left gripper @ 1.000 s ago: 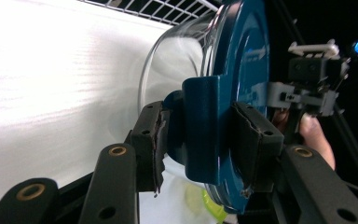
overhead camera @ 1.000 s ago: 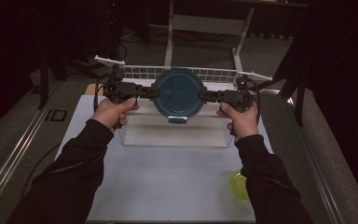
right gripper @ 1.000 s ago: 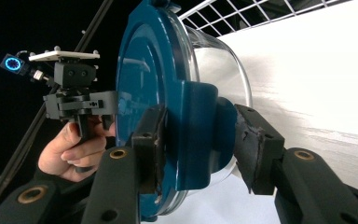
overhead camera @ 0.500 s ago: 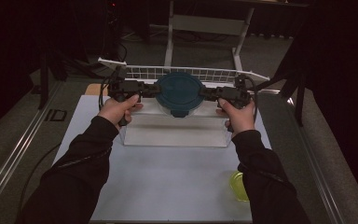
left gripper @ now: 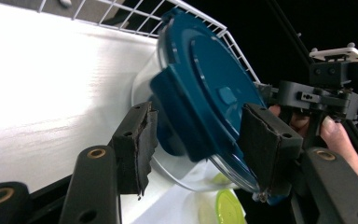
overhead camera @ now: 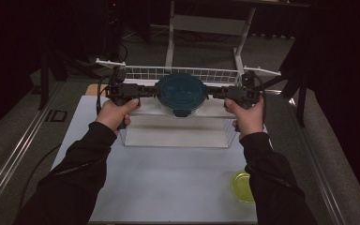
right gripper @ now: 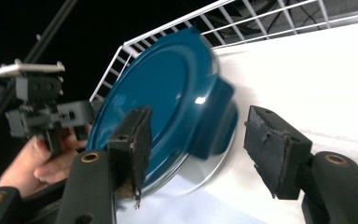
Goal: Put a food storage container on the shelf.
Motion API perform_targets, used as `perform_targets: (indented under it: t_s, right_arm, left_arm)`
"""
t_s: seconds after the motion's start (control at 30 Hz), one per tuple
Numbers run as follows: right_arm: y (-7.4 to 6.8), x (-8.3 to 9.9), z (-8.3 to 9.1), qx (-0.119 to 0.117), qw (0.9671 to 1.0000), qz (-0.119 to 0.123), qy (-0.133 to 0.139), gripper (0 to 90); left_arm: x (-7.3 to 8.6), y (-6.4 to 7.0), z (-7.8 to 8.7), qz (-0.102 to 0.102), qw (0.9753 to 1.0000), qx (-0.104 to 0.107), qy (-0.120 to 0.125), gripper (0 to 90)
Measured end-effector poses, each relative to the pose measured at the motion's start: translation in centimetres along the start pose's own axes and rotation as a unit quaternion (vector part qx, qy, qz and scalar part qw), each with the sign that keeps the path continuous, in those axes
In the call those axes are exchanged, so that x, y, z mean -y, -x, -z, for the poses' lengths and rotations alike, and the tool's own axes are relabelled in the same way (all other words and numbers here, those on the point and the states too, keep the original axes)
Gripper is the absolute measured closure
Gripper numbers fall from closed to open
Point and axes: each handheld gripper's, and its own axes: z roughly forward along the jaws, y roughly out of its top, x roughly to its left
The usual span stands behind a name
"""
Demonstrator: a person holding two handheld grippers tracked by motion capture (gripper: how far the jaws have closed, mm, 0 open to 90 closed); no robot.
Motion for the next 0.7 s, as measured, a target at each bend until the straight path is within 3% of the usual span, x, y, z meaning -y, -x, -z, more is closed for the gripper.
perform_targets:
  t_s: [0.2, 0.27, 0.47, 0.57, 0.7]
  right_arm:
    - [-2.0, 1.1, 1.2, 0.005, 0.9986, 0.052, 0.007, 40.9]
    - [-2.4, 1.3, 1.4, 0.004, 0.9982, 0.059, 0.008, 41.0]
    - [-4.5, 3.7, 1.3, -0.026, 0.9942, 0.103, -0.012, 43.6]
    - [-5.0, 4.8, 1.0, -0.043, 0.9924, 0.114, -0.020, 53.2]
    - [-5.6, 6.2, 0.1, -0.044, 0.9897, 0.131, -0.037, 70.8]
  left_arm:
    - [1.1, 1.1, 1.3, -0.036, 0.9993, -0.010, 0.009, 45.1]
    - [1.6, 1.5, 1.6, -0.046, 0.9989, -0.009, 0.012, 45.1]
    - [3.5, 2.7, 2.4, -0.093, 0.9956, 0.007, 0.015, 45.0]
    - [4.8, 3.1, 2.8, -0.119, 0.9927, 0.014, 0.018, 43.4]
    - [6.4, 3.3, 3.4, -0.146, 0.9889, 0.008, 0.028, 40.3]
